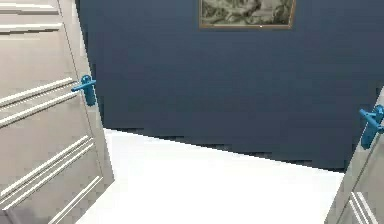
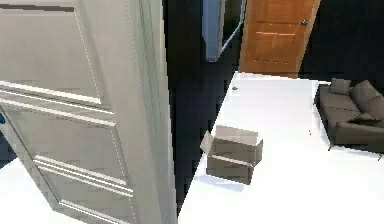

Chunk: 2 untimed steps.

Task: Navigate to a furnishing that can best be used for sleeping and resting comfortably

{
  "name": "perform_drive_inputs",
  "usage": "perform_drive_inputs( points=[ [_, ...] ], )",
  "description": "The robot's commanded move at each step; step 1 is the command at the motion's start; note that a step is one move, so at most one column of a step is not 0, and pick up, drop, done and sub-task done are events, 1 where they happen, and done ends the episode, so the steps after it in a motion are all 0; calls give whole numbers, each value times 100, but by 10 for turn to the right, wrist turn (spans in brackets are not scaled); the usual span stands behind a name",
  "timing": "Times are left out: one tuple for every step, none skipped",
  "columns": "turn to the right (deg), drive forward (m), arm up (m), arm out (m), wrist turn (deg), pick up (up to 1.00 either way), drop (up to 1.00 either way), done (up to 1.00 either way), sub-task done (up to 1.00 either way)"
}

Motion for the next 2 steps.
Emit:
perform_drive_inputs(
  points=[
    [240, 0, 0, 0, 0, 0, 0, 0, 0],
    [0, 100, 0, 0, 0, 0, 0, 0, 0]
  ],
)
